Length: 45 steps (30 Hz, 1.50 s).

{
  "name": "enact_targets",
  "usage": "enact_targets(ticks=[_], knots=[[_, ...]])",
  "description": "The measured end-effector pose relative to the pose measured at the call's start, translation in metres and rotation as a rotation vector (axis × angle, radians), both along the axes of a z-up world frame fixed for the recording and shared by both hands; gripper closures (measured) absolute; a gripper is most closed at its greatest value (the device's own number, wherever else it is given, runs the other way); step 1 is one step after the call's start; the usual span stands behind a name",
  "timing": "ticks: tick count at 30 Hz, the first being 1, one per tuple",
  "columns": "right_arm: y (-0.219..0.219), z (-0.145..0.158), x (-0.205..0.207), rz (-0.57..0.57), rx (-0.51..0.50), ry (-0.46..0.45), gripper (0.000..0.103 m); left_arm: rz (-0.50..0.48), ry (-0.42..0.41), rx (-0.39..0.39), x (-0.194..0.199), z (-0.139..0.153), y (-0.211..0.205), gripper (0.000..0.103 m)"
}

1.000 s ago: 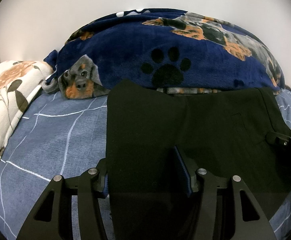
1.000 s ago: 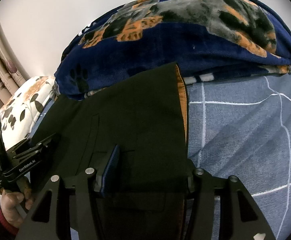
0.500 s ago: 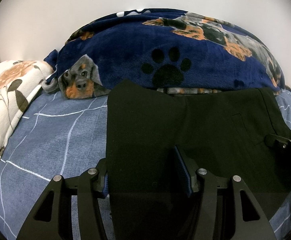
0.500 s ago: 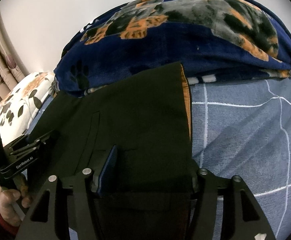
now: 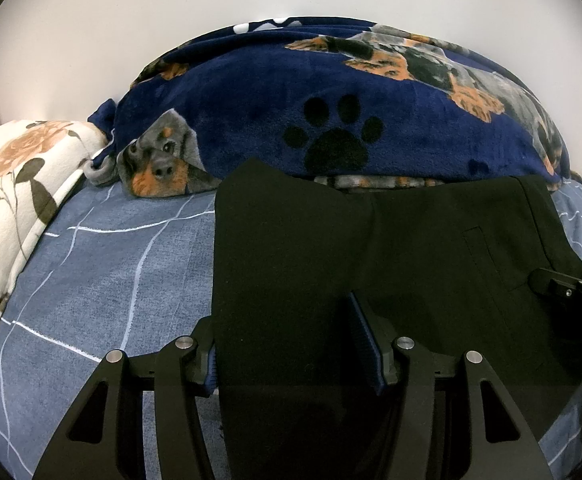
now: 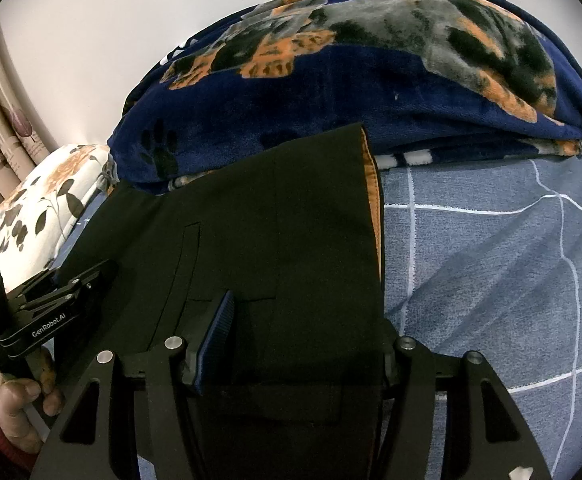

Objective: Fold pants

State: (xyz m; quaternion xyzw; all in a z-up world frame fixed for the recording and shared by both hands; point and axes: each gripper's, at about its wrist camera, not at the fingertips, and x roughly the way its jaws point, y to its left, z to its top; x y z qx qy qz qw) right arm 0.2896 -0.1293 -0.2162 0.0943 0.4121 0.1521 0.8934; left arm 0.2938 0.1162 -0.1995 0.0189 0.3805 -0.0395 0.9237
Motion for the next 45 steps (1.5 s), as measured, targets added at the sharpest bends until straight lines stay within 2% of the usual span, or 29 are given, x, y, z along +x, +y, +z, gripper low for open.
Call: enact_targets(ticks=[35, 37, 40, 42, 43, 44, 45], knots=[[0.001, 0.0, 0.001, 0.0, -0.003, 0.0, 0.045, 0.003, -0.001, 0.005, 0.0, 0.0, -0.001, 0.045], [0.001, 0.0, 0.001, 0.0, -0.005, 0.001, 0.042, 0.004, -0.005, 0.008, -0.001, 0.0, 0.0, 0.044], [0.001, 0.0, 0.002, 0.01, -0.007, 0.009, 0.035, 0.032, -0.024, 0.017, -0.002, 0.003, 0.007, 0.037], [0.002, 0.0, 0.003, 0.004, -0.022, 0.01, 0.03, 0.052, -0.067, 0.017, -0.008, 0.009, 0.013, 0.034], [0.001, 0.003, 0.002, -0.018, -0.048, 0.005, 0.029, 0.056, -0.088, 0.023, -0.012, 0.012, 0.014, 0.029], [0.0, 0.009, -0.001, -0.035, -0.066, -0.004, 0.029, 0.071, -0.109, 0.045, -0.017, 0.017, 0.014, 0.019], [-0.002, 0.015, -0.004, -0.048, -0.068, -0.017, 0.029, 0.109, -0.134, 0.092, -0.024, 0.025, 0.015, 0.015]])
